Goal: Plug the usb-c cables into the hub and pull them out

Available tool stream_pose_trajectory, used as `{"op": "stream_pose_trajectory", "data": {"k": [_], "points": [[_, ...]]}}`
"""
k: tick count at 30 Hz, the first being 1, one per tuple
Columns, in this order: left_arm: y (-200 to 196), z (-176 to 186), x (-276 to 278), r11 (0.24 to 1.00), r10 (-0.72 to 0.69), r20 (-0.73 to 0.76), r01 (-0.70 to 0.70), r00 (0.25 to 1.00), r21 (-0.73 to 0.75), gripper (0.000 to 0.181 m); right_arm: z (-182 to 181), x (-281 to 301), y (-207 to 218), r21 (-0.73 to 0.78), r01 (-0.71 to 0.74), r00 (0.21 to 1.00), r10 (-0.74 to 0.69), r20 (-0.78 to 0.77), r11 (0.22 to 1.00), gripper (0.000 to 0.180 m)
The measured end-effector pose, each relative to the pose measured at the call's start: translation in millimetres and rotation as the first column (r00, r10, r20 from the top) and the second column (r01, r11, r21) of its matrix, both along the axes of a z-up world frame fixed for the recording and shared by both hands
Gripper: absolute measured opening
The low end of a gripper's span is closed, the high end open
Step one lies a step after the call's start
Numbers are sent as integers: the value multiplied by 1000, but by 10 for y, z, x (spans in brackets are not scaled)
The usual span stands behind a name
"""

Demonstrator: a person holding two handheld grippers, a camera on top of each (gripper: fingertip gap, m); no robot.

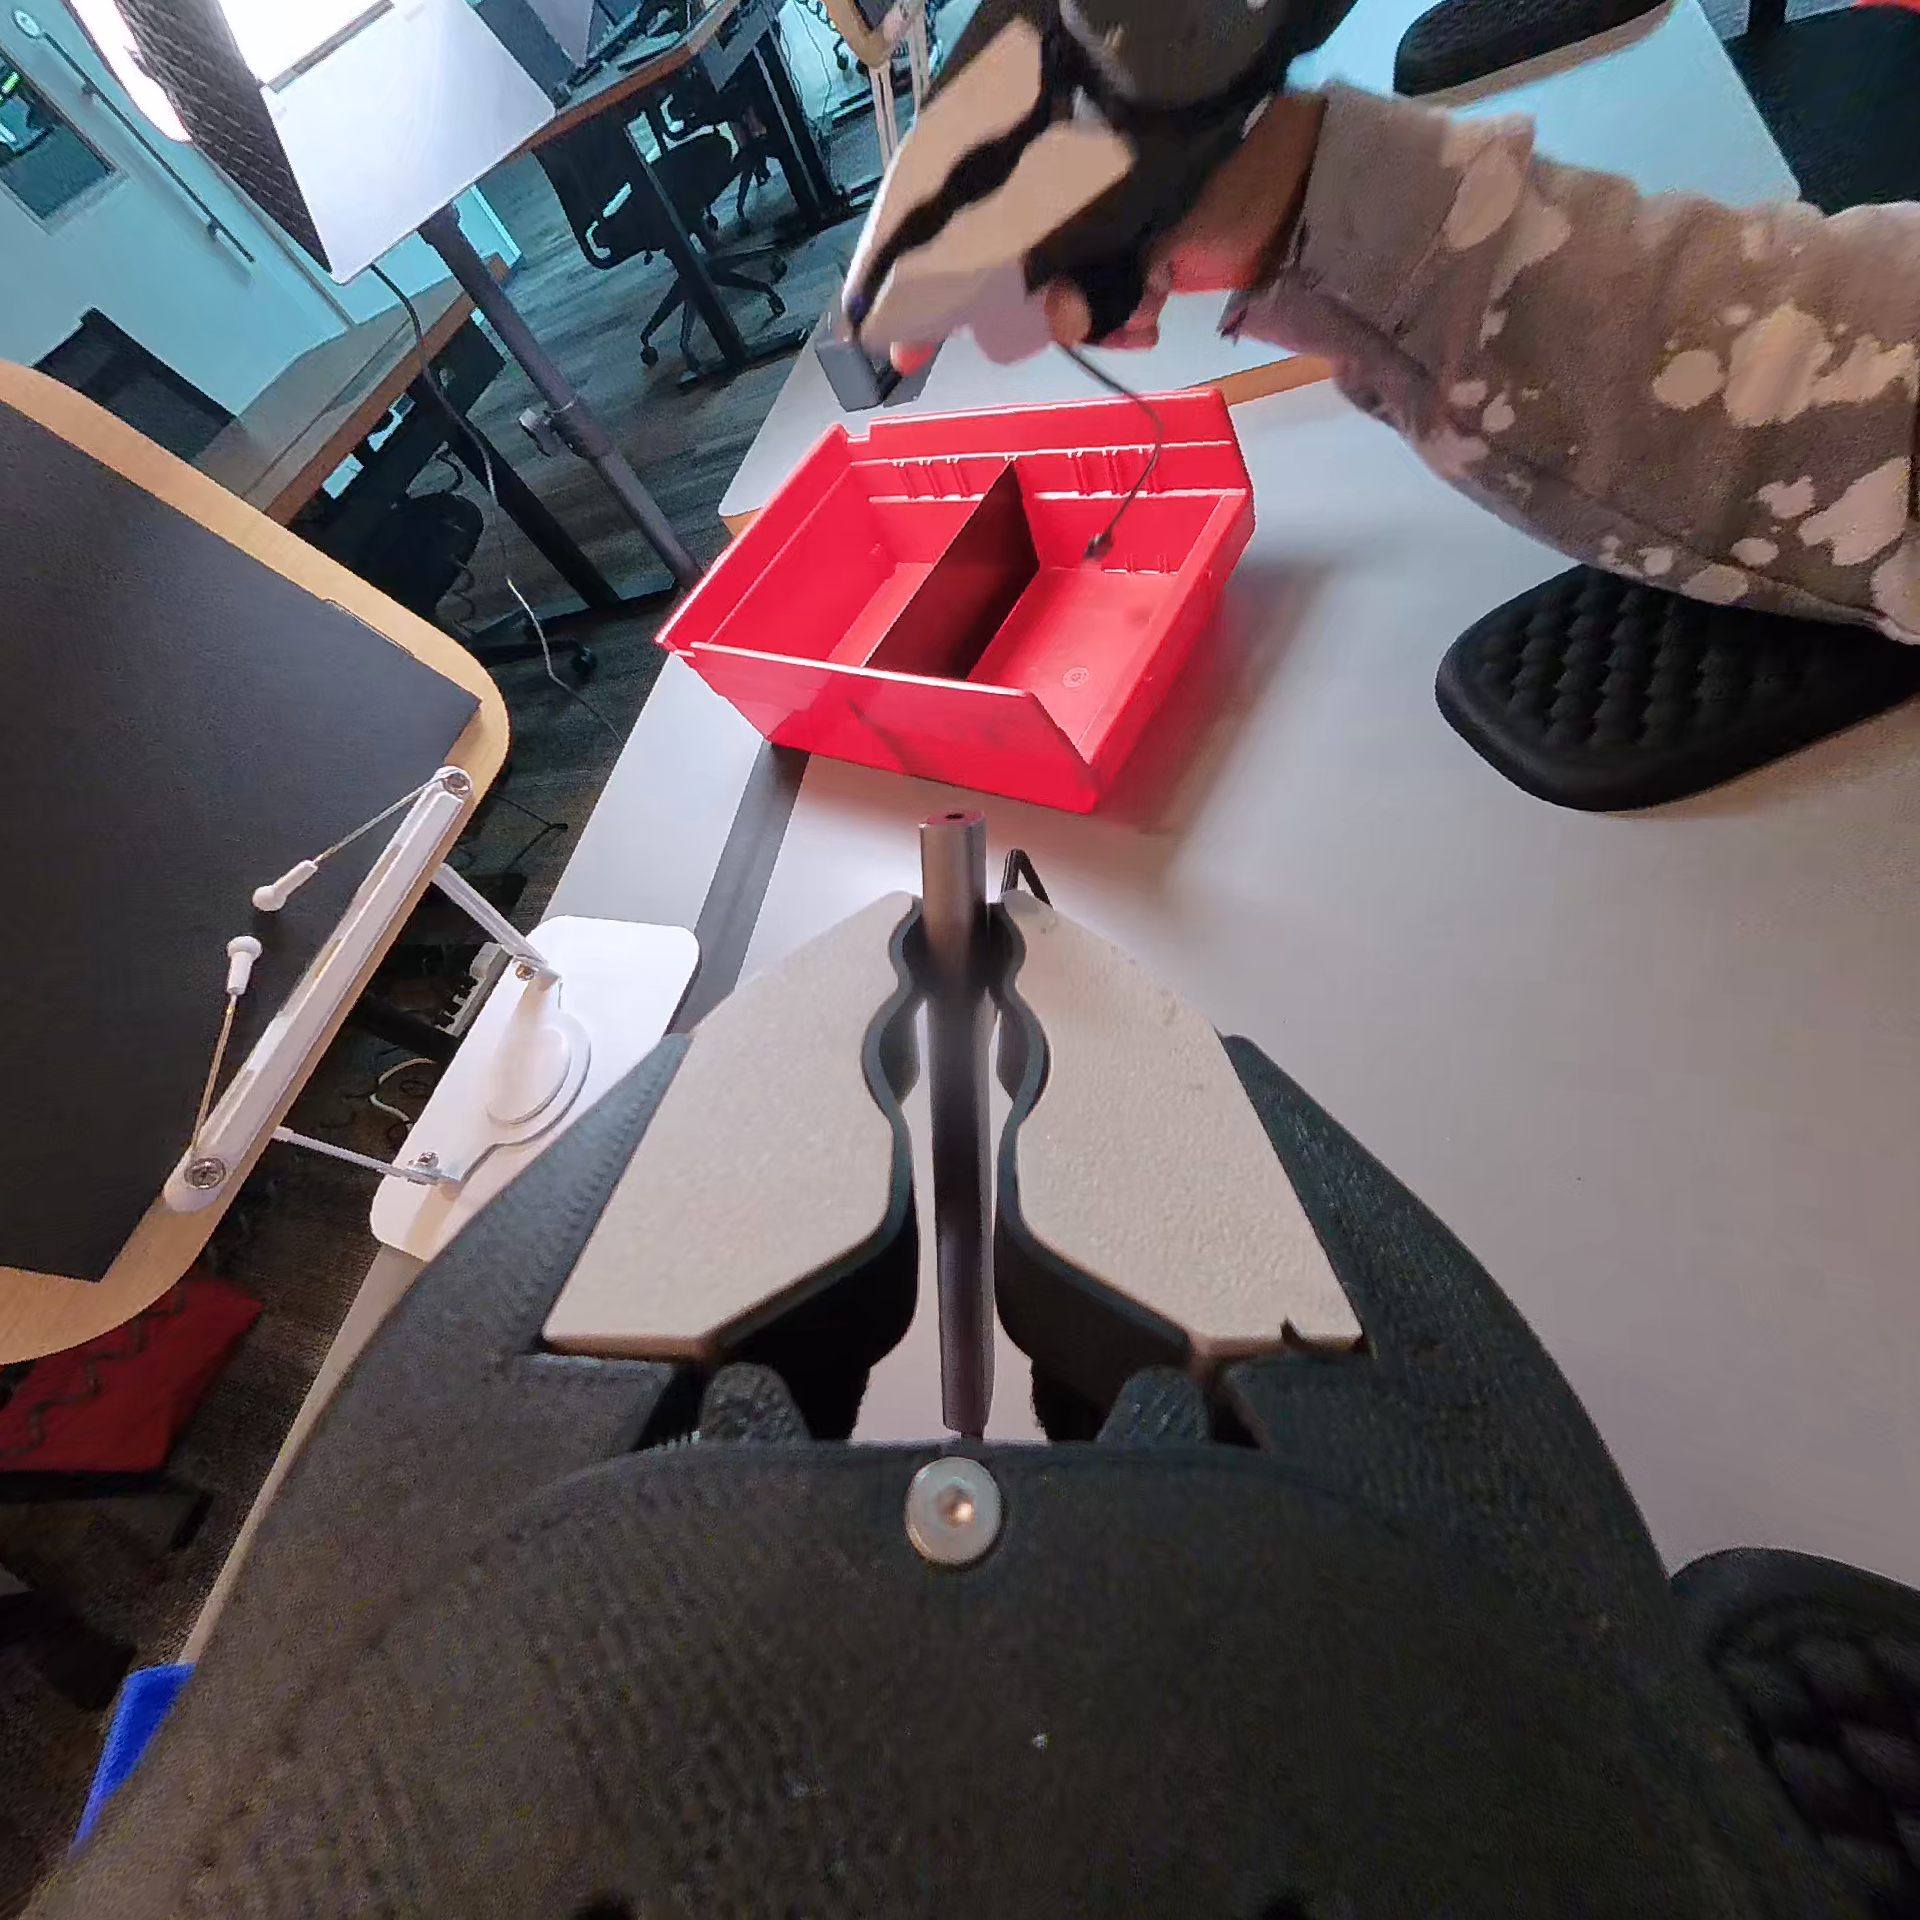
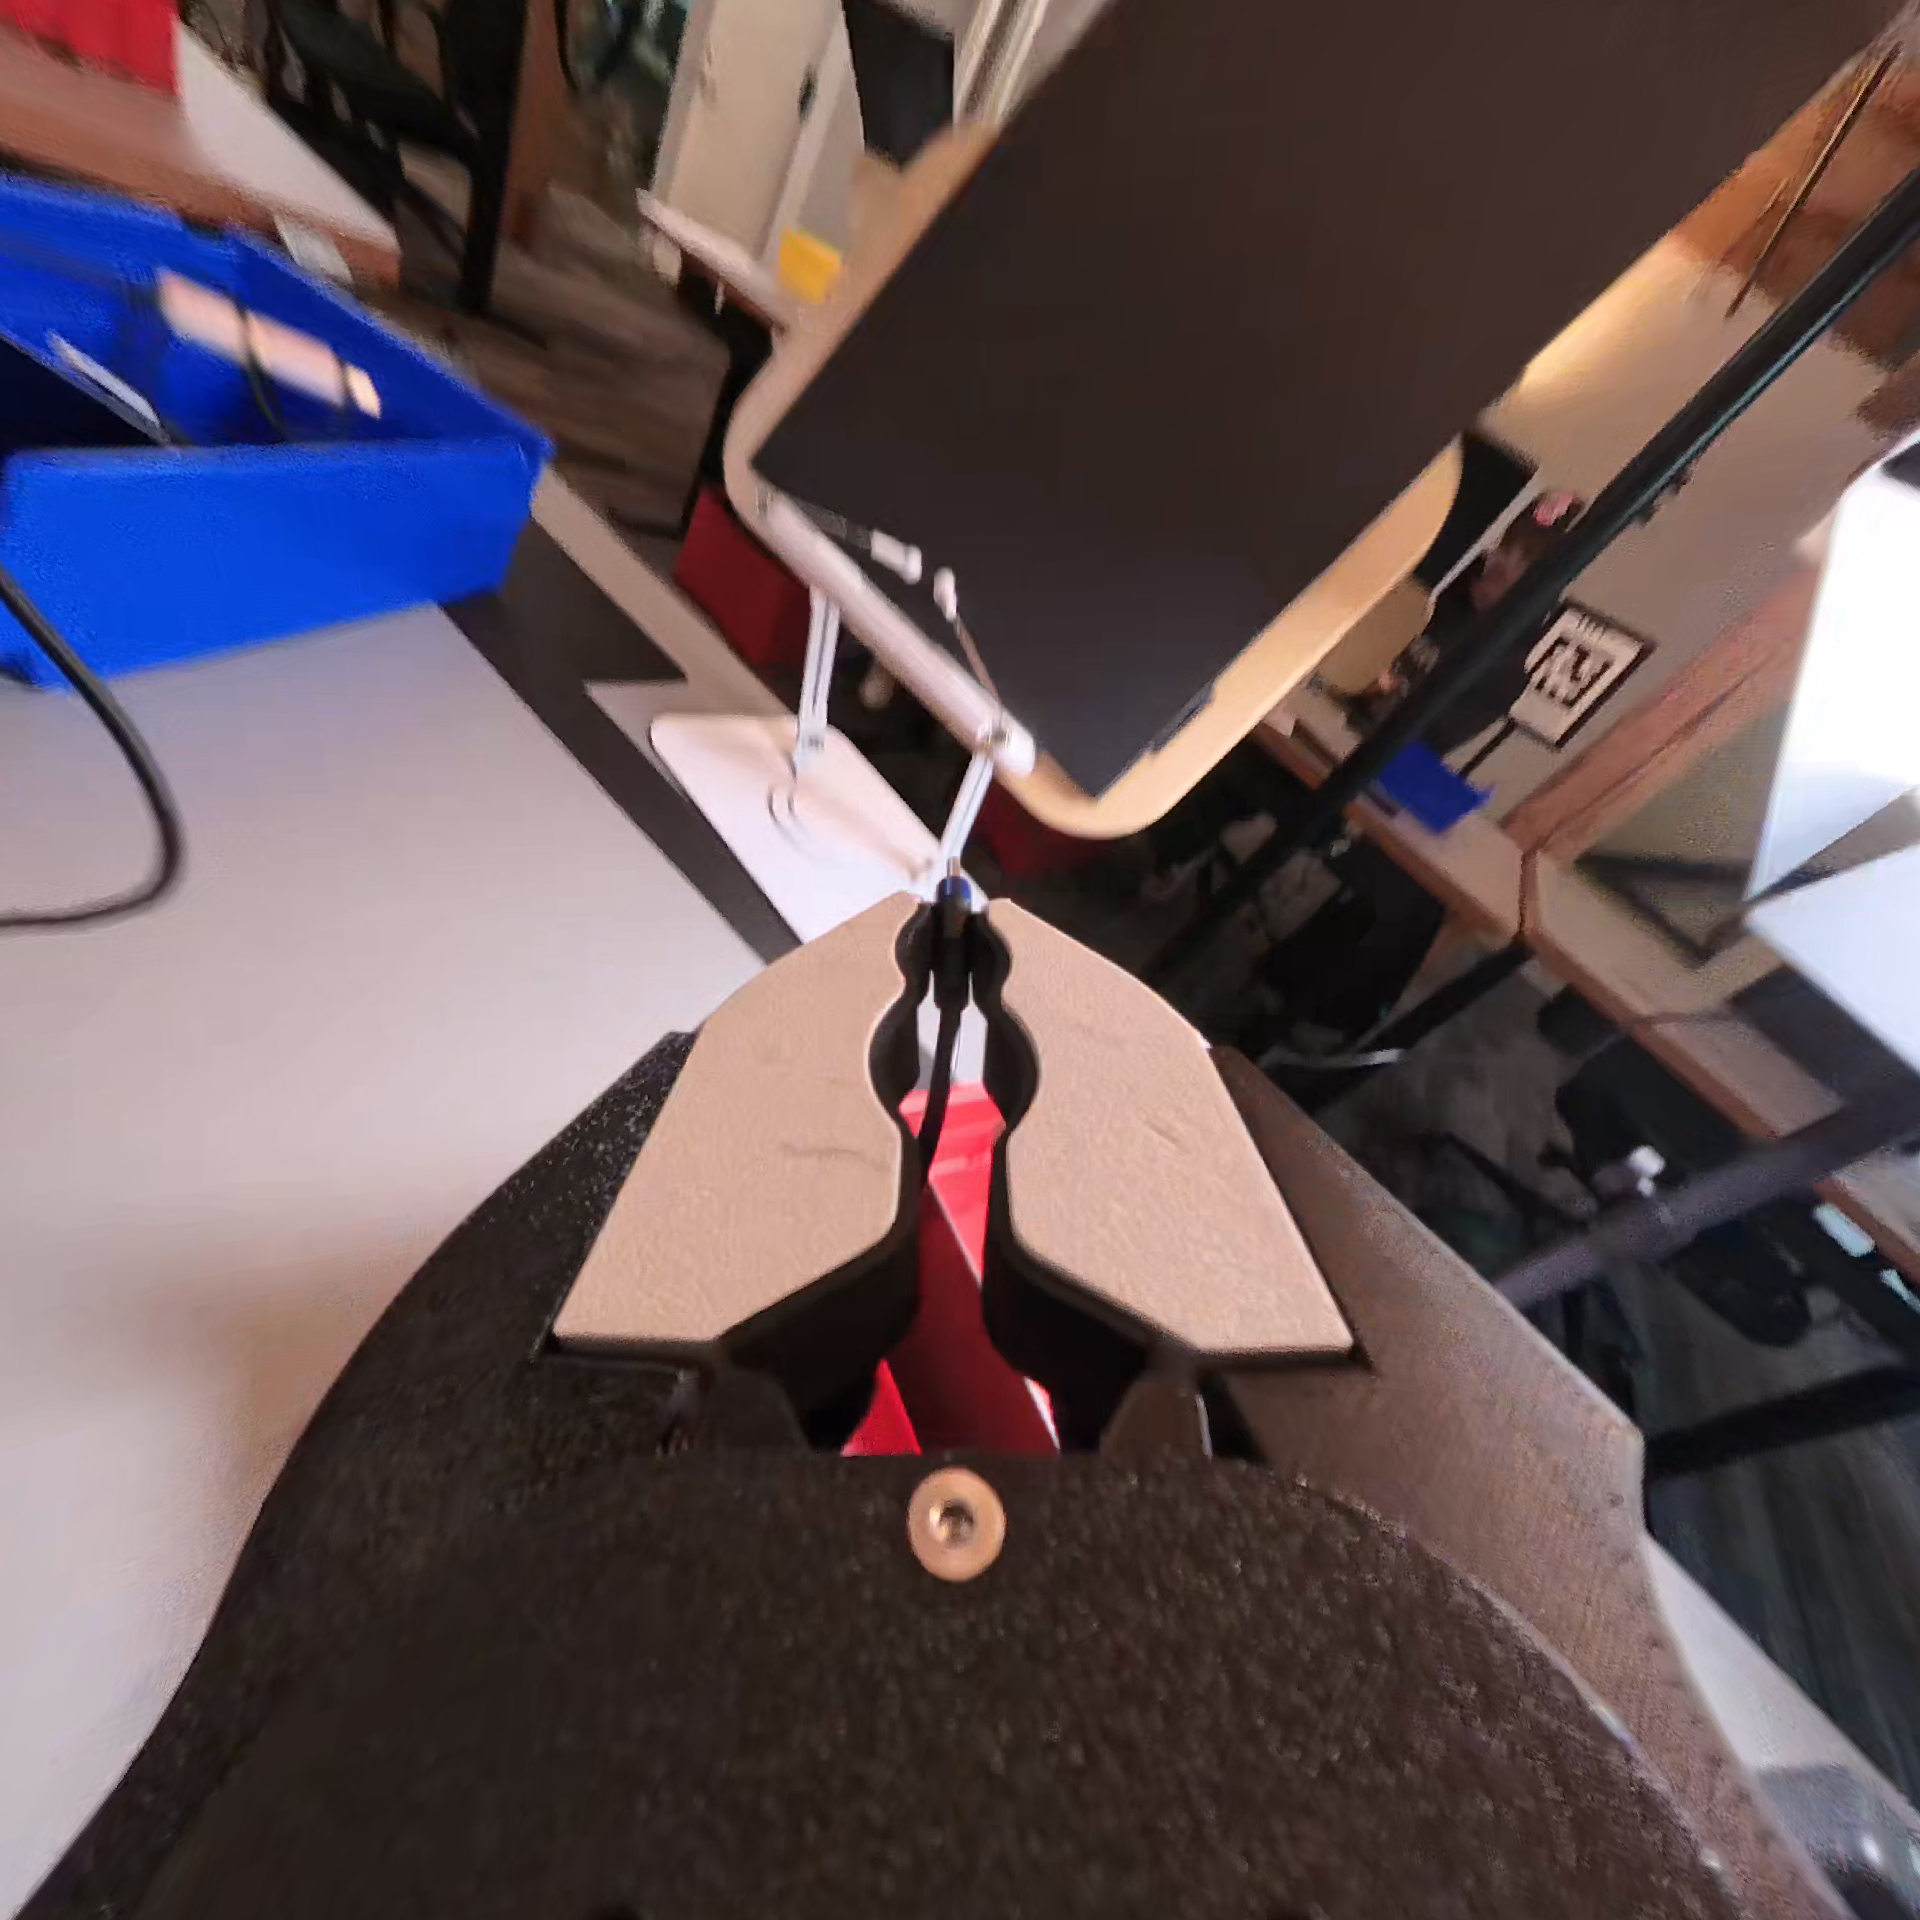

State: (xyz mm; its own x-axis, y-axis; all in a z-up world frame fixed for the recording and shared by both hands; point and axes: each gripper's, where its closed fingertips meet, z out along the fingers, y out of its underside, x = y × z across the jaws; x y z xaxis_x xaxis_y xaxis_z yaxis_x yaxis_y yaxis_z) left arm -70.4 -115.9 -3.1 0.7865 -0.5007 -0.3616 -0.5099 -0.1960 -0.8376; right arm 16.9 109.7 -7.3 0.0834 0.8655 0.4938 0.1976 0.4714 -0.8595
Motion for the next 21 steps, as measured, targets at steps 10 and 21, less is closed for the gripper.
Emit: {"op": "stream_pose_trajectory", "data": {"k": [10,21], "points": [[25,-38,17,1000,-3,0,3,1000,-10,10,-1500,15,431,-26,155,821,-114,559,988,10],[43,15,87,999,-50,66,49,997,22,10,-409,-74,-206,-155,-62,969,96,228,986,33]]}}
